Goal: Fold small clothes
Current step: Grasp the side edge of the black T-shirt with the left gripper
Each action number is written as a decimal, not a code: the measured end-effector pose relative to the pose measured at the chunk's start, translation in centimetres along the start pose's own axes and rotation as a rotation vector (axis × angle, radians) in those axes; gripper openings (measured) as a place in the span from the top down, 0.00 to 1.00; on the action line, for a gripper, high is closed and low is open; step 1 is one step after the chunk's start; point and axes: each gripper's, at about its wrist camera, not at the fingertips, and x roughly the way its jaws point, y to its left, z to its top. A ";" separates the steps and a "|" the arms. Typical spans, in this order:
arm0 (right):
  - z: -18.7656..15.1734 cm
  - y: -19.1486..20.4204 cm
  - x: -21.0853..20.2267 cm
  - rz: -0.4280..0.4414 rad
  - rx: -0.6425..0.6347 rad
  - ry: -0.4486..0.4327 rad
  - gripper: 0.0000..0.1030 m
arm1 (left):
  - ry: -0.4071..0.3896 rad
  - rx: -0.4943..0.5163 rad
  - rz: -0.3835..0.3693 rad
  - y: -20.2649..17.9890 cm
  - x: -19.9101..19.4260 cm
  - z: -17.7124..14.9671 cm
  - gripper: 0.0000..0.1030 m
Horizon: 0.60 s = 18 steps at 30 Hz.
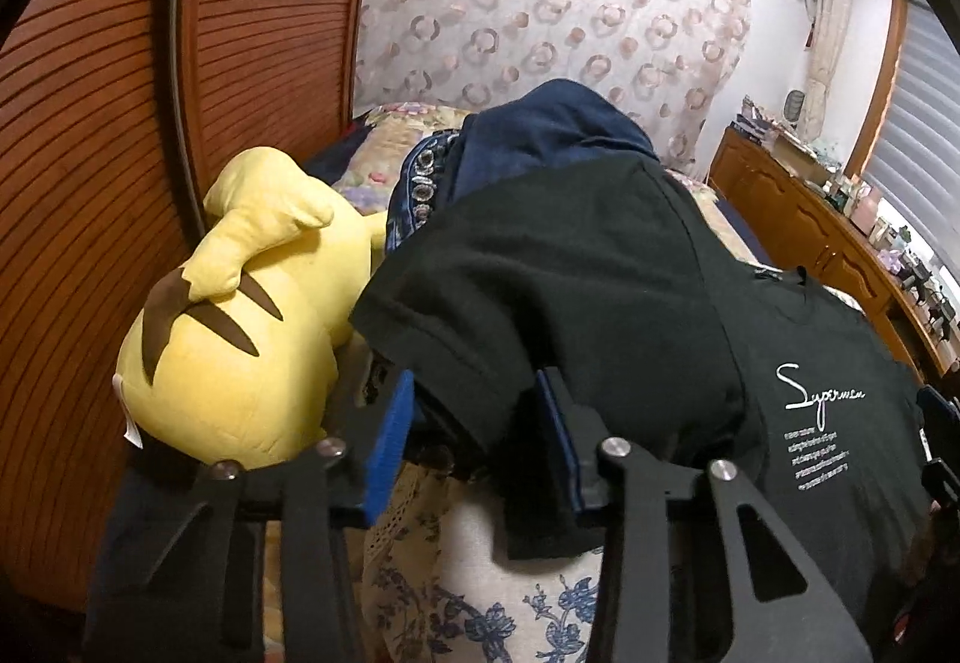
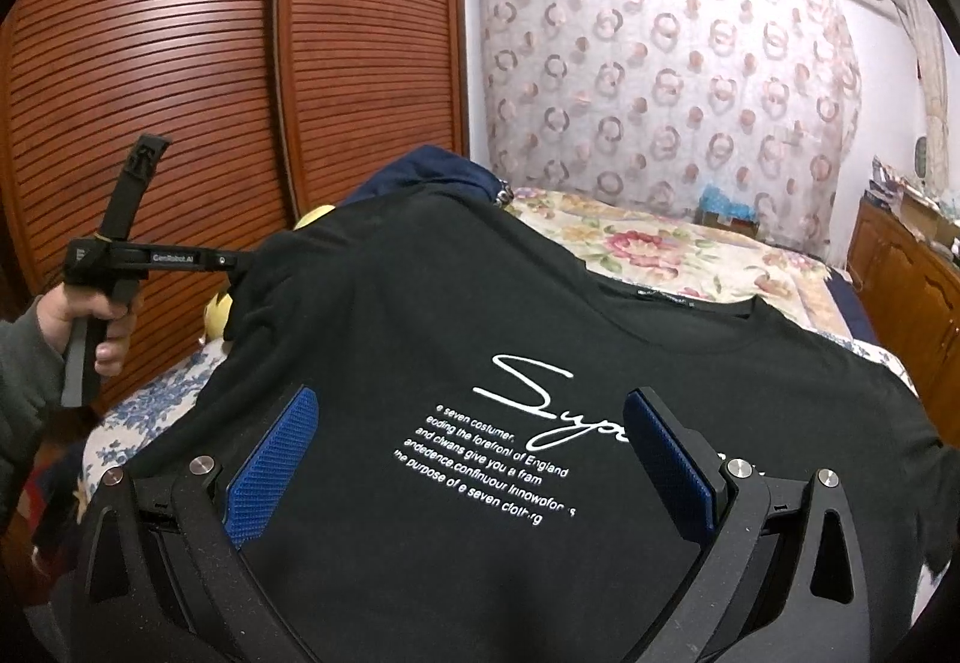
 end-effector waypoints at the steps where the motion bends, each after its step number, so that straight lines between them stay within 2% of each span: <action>1: -0.1 0.0 -0.1 -0.001 -0.001 0.000 0.00 | 0.002 0.006 0.002 0.0 0.1 0.0 0.67; 2: -0.1 0.0 -0.2 -0.004 -0.003 0.000 0.00 | 0.003 0.013 0.012 0.0 0.2 0.1 0.70; 3: -0.1 0.0 -0.2 -0.004 -0.002 -0.001 0.00 | 0.004 0.020 0.017 -0.1 0.2 0.1 0.81; 4: -0.2 -0.1 -0.2 -0.005 0.000 -0.002 0.00 | 0.003 0.035 0.022 -0.3 0.2 0.1 0.86; 7: -0.3 -0.2 -0.4 -0.008 0.004 -0.004 0.00 | -0.011 0.083 0.035 -0.9 -0.3 0.2 0.94; 13: -0.4 -1.2 -0.7 -0.018 0.027 -0.009 0.00 | -0.094 0.116 0.025 -2.0 -3.3 1.3 0.96; 18: -0.6 -1.9 -0.9 -0.024 0.041 -0.014 0.00 | -0.119 0.158 0.023 -3.5 -4.8 2.5 0.96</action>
